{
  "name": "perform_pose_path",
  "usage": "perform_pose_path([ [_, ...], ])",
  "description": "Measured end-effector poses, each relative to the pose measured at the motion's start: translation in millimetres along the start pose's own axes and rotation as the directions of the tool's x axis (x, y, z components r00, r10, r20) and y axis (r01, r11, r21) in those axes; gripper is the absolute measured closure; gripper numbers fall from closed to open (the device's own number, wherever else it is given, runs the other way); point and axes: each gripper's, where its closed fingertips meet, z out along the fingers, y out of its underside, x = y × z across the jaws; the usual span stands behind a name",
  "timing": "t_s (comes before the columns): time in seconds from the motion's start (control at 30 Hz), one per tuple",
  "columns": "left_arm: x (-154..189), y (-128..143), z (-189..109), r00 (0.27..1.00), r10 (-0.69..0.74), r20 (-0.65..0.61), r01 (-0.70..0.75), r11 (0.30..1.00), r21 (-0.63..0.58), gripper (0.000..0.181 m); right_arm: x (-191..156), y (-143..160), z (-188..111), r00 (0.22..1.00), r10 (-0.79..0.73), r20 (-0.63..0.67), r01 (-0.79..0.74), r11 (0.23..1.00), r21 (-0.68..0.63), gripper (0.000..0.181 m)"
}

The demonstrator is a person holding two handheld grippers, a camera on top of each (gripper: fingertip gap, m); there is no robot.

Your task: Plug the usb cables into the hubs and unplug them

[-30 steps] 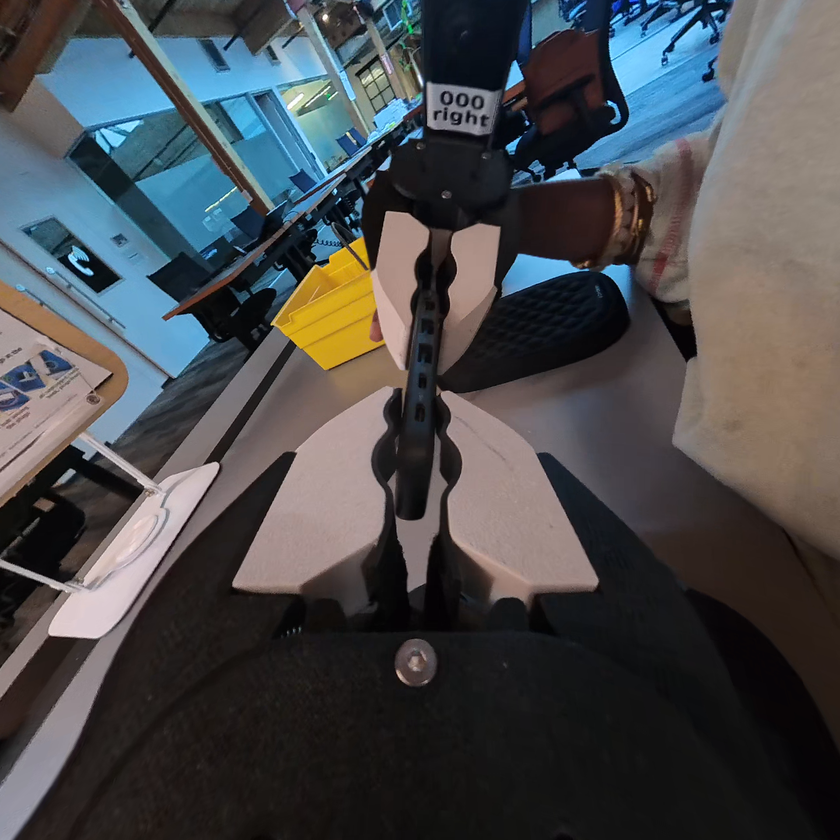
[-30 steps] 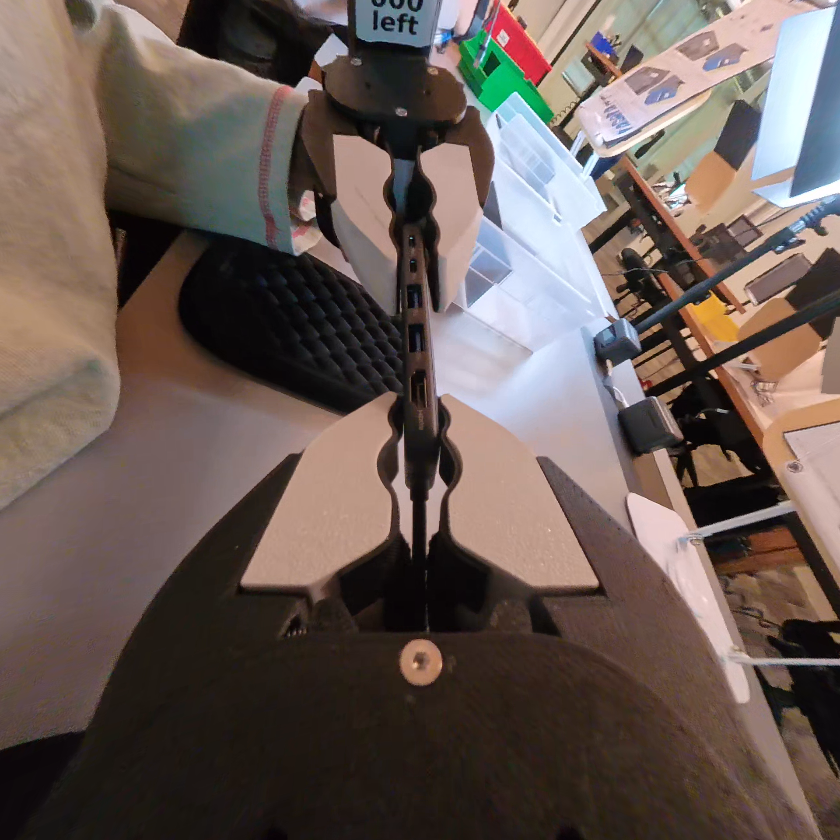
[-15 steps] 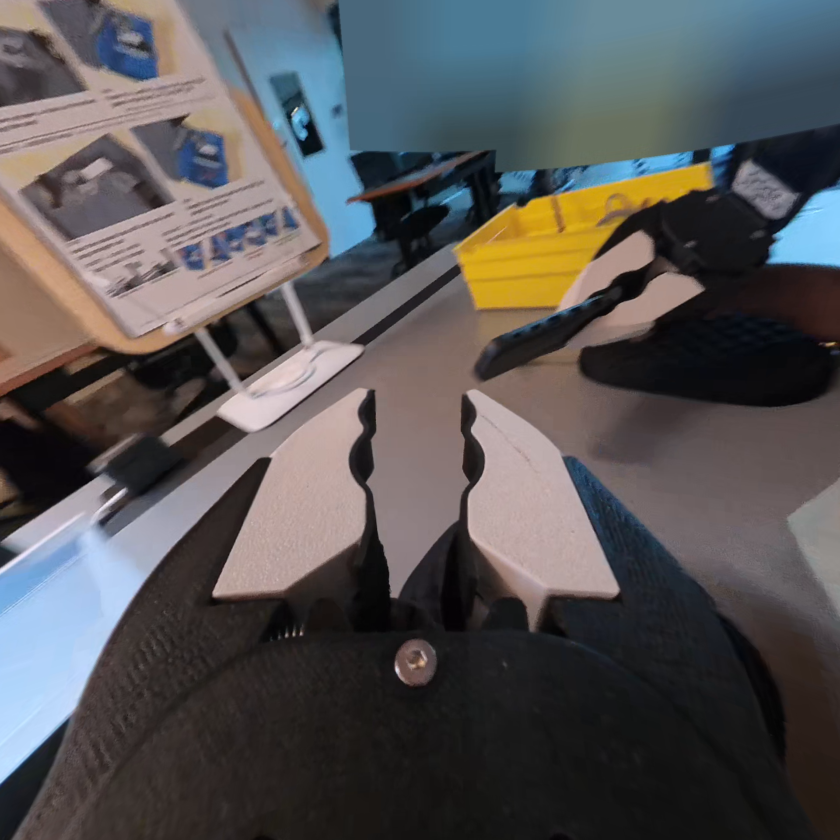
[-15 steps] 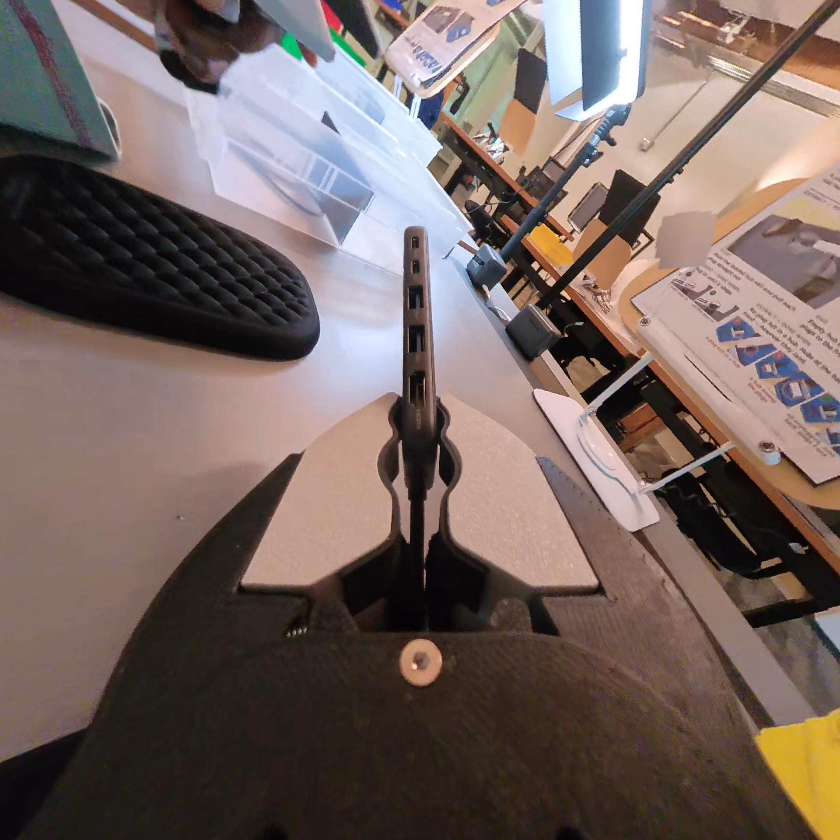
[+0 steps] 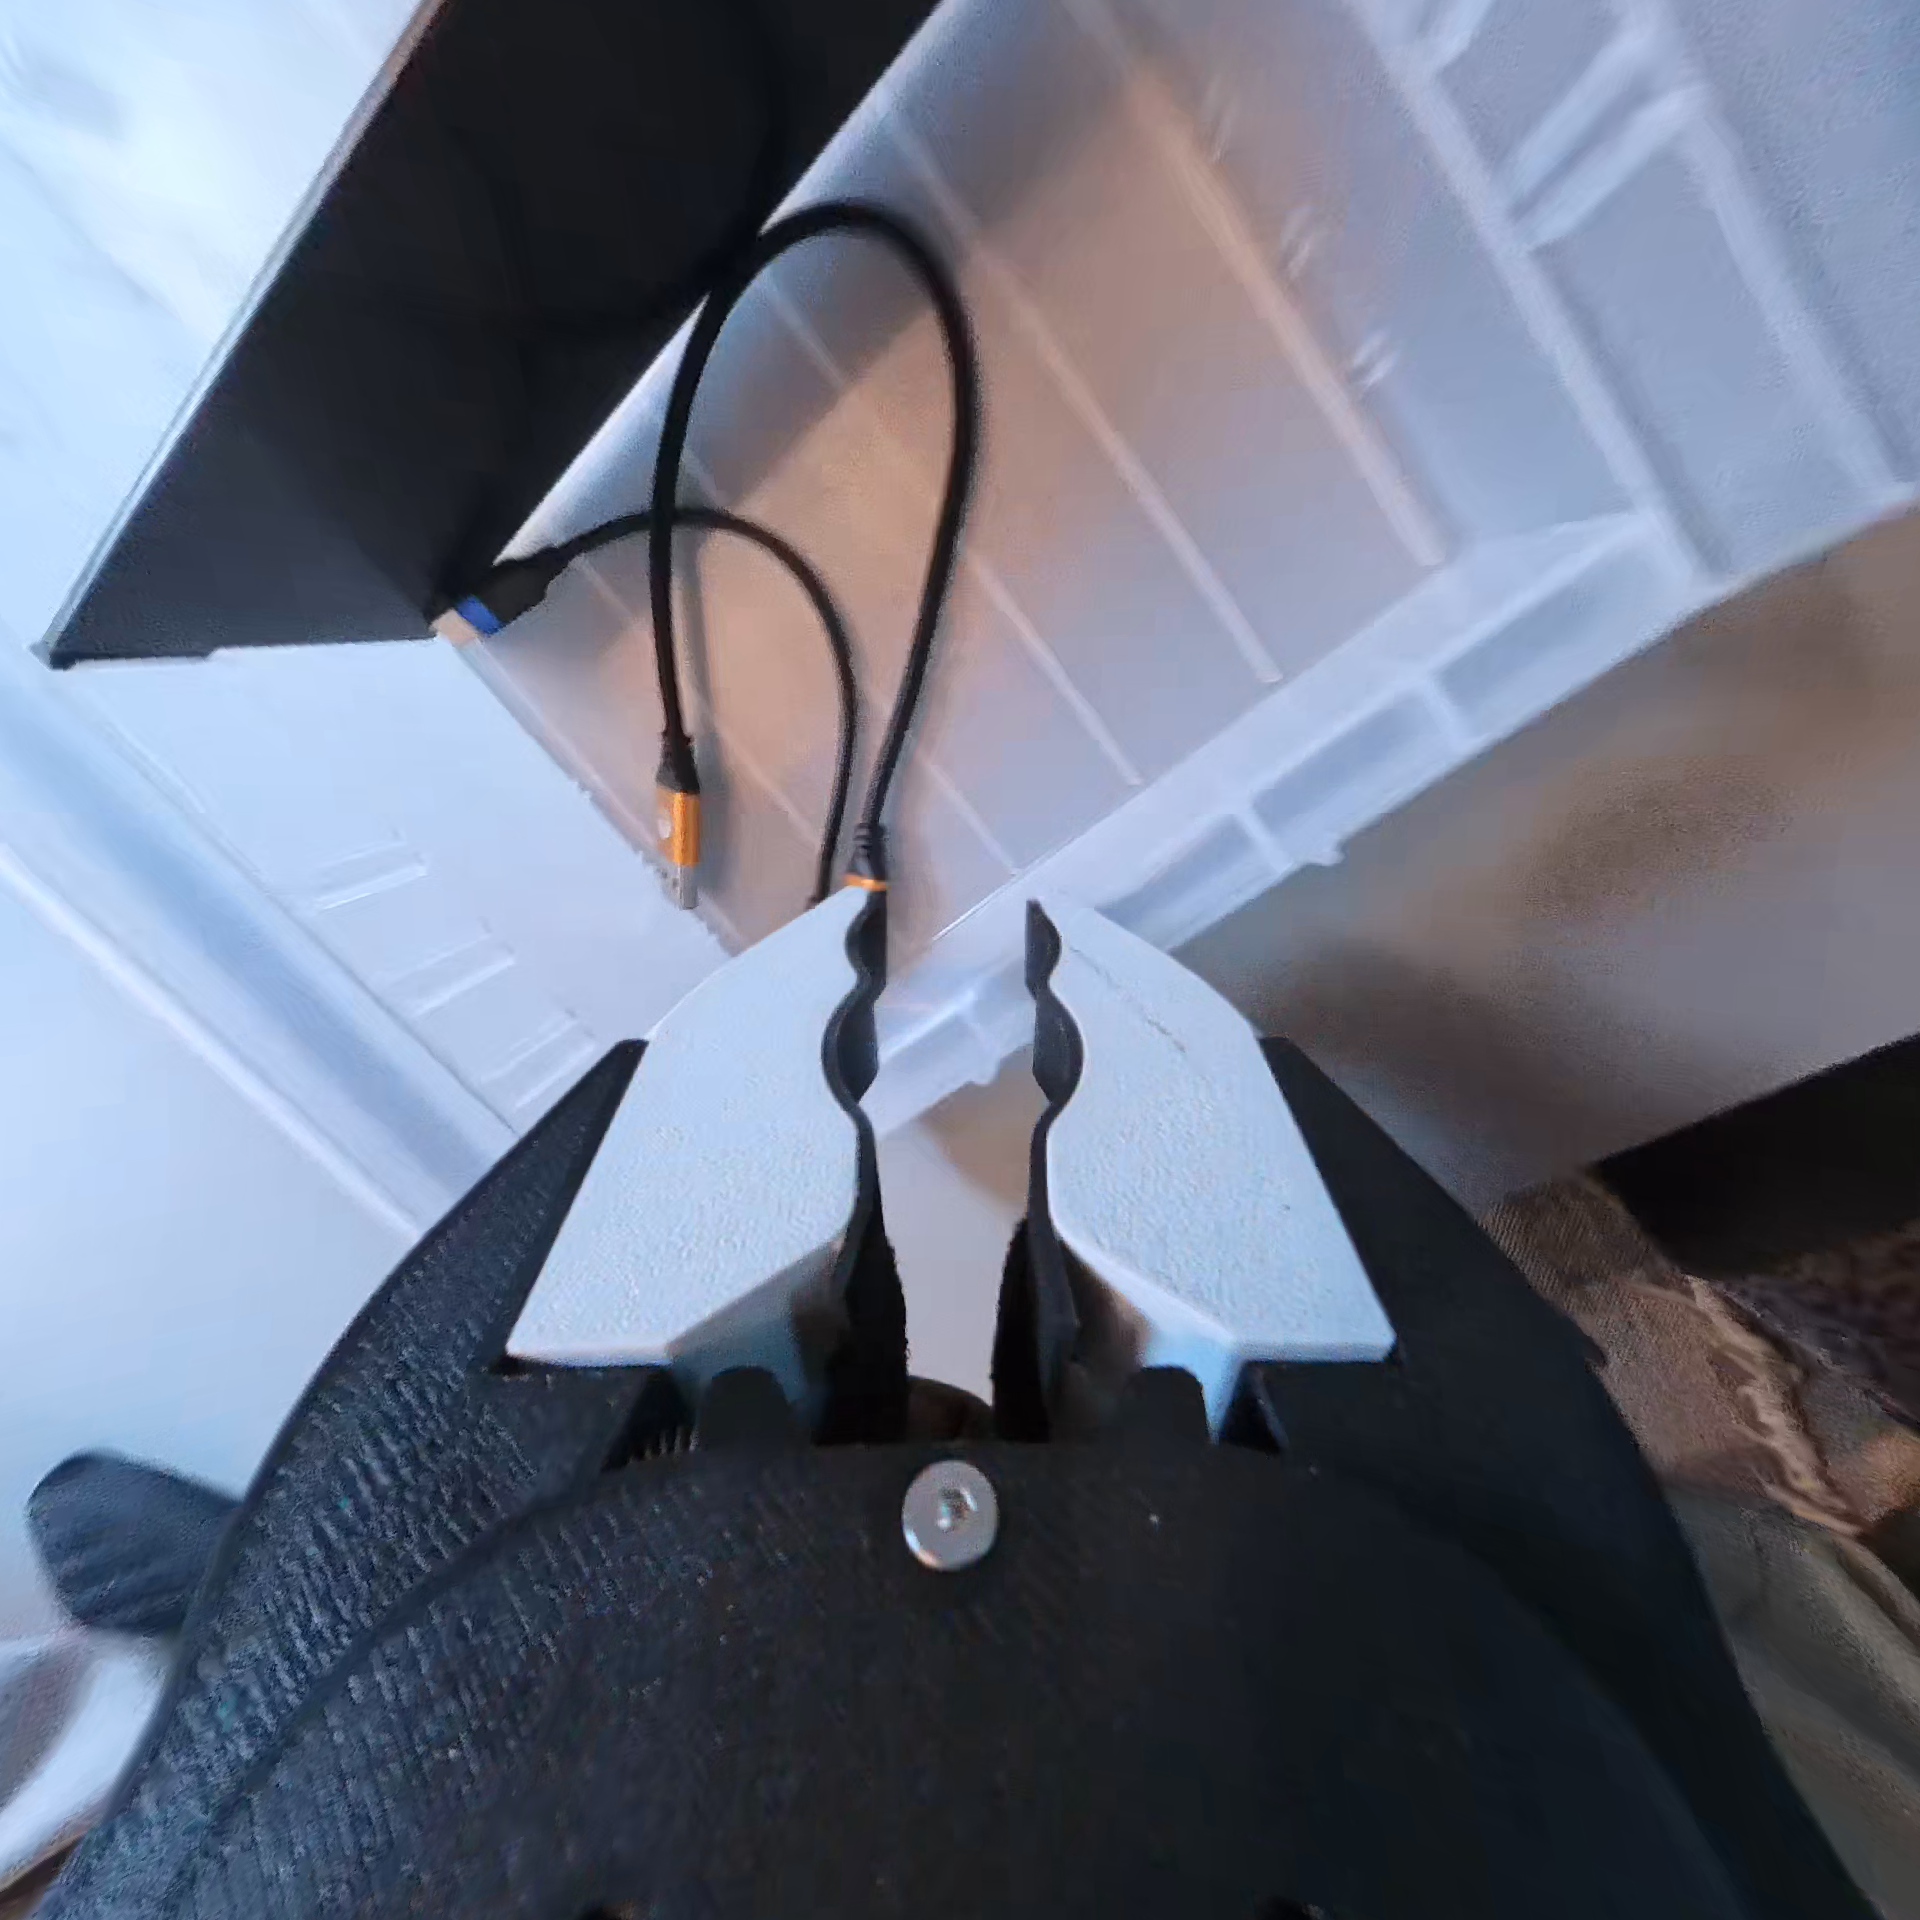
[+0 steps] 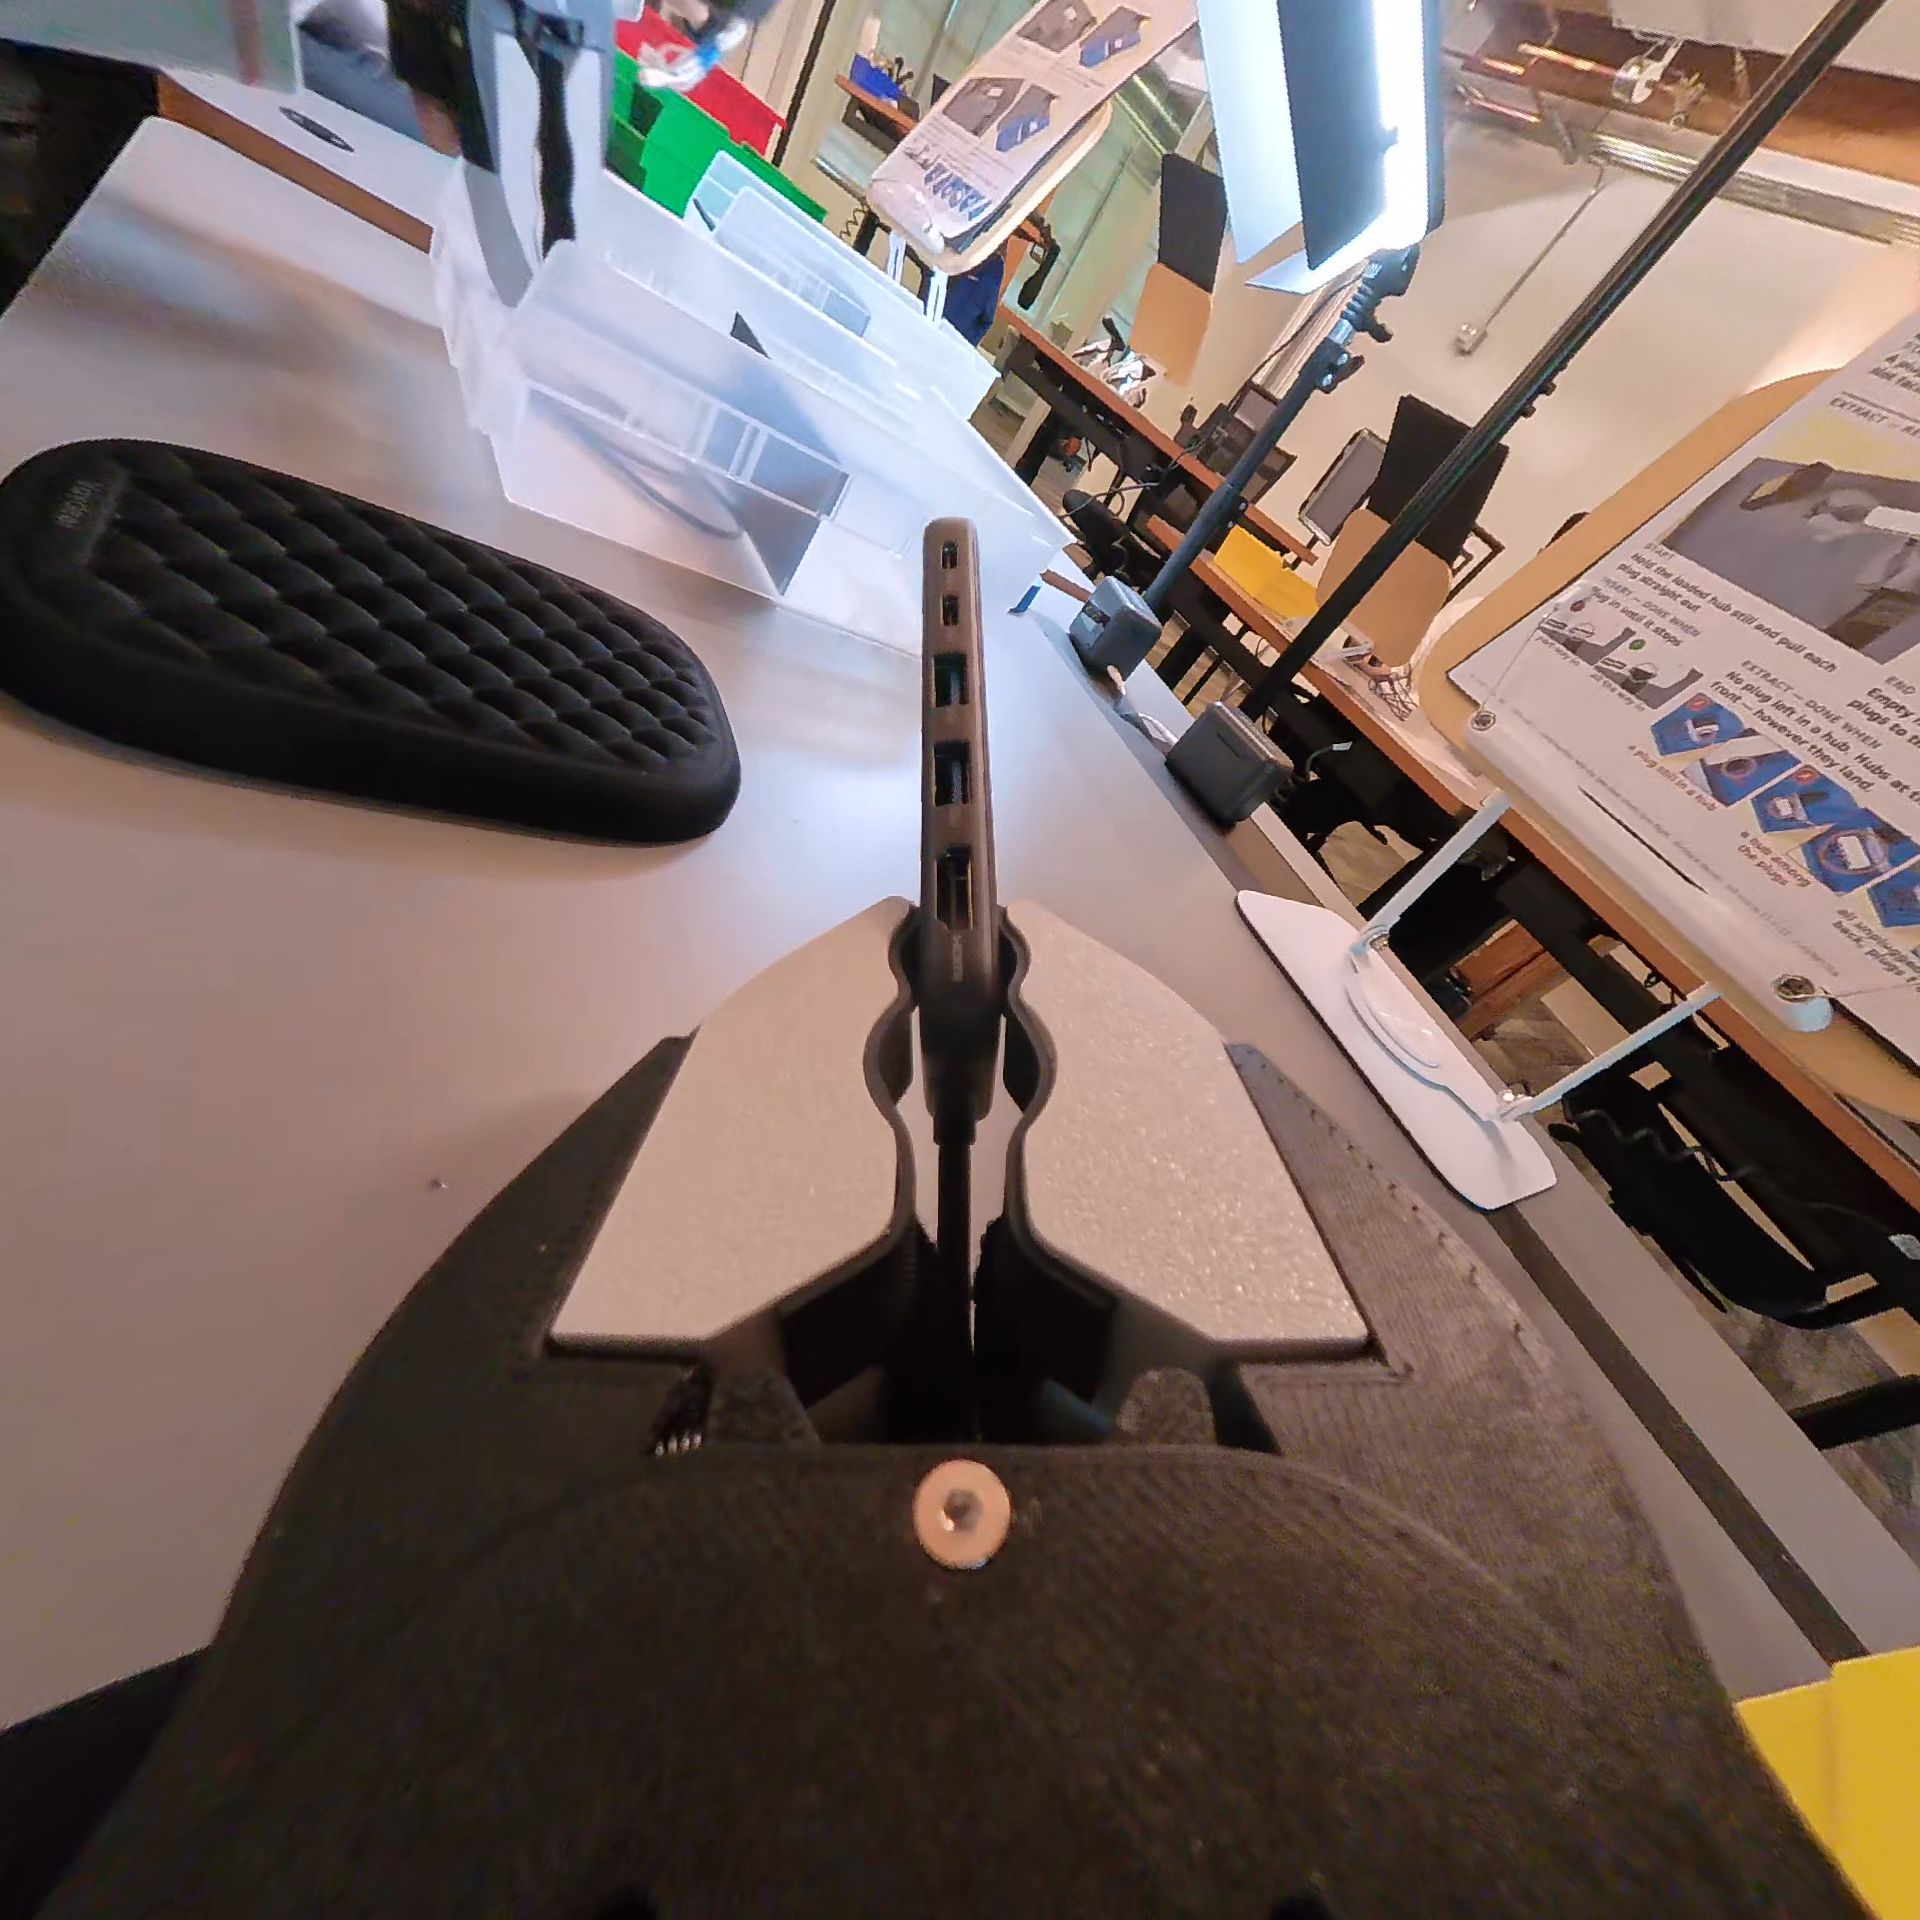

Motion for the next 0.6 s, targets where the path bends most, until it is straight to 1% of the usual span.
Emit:
perform_pose_path([
  [0.03,-5,1,5,1.000,-0.001,0.012,0.002,0.999,-0.047,0.153,-1,0,0,1.000,0.001,0.004,-0.001,1.000,-0.001,0.169],
  [0.2,-13,0,27,0.999,0.047,-0.009,-0.048,0.978,-0.204,0.156,-7,6,2,0.999,-0.014,0.049,0.016,0.999,-0.037,0.169],
  [0.3,-16,4,38,0.999,0.034,-0.040,-0.044,0.961,-0.273,0.160,-13,9,4,0.996,-0.032,0.079,0.037,0.998,-0.060,0.169],
  [0.4,-13,7,45,0.996,0.032,-0.088,-0.057,0.952,-0.301,0.163,-14,10,4,0.996,-0.036,0.080,0.041,0.997,-0.066,0.169],
  [0.6,-17,10,50,0.996,0.035,-0.076,-0.057,0.949,-0.311,0.167,-14,10,4,0.996,-0.033,0.086,0.039,0.997,-0.065,0.169],
])
